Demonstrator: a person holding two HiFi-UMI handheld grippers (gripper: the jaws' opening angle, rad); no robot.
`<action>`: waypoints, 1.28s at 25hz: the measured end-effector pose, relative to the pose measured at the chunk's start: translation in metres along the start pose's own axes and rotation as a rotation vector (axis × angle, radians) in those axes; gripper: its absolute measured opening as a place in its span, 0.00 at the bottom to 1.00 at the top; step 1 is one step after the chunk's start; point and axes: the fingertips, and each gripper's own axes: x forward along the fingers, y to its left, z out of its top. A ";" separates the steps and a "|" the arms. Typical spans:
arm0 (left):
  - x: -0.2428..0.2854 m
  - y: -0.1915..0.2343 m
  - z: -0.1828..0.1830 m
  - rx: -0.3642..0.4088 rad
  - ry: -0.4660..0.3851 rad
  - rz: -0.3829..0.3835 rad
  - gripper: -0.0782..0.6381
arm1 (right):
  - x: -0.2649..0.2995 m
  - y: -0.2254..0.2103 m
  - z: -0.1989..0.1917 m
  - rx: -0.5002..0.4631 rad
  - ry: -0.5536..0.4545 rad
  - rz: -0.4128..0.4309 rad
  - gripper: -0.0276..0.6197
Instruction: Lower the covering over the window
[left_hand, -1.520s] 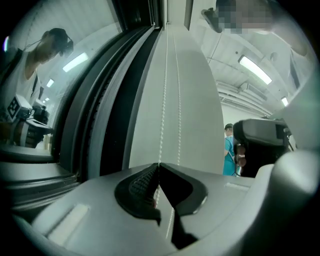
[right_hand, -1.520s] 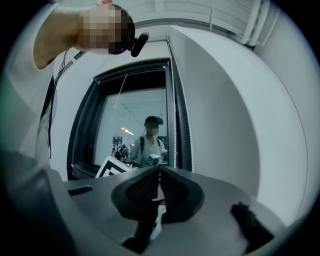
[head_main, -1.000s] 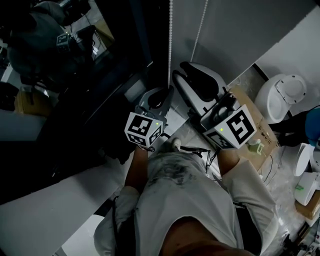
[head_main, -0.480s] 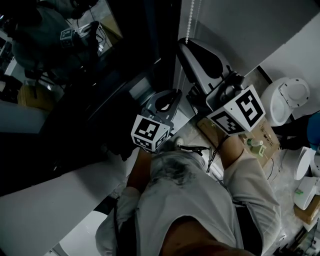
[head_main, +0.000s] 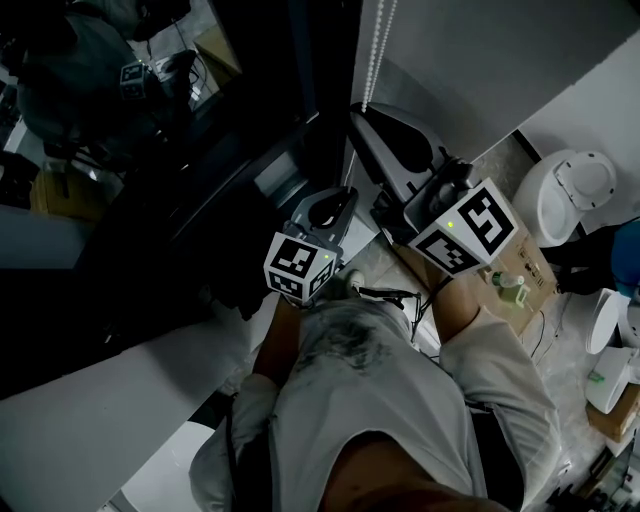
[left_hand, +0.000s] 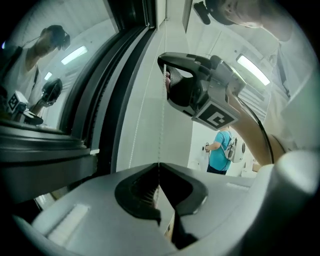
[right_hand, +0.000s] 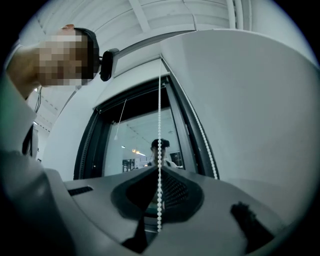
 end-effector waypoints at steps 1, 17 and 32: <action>0.000 0.001 -0.007 -0.011 0.011 0.002 0.13 | -0.001 0.000 -0.007 0.011 0.012 -0.001 0.08; 0.000 0.013 -0.088 -0.089 0.150 0.027 0.13 | -0.015 0.007 -0.087 0.164 0.135 -0.010 0.08; -0.022 0.007 -0.128 -0.113 0.242 -0.020 0.26 | -0.033 0.014 -0.137 0.267 0.193 -0.049 0.08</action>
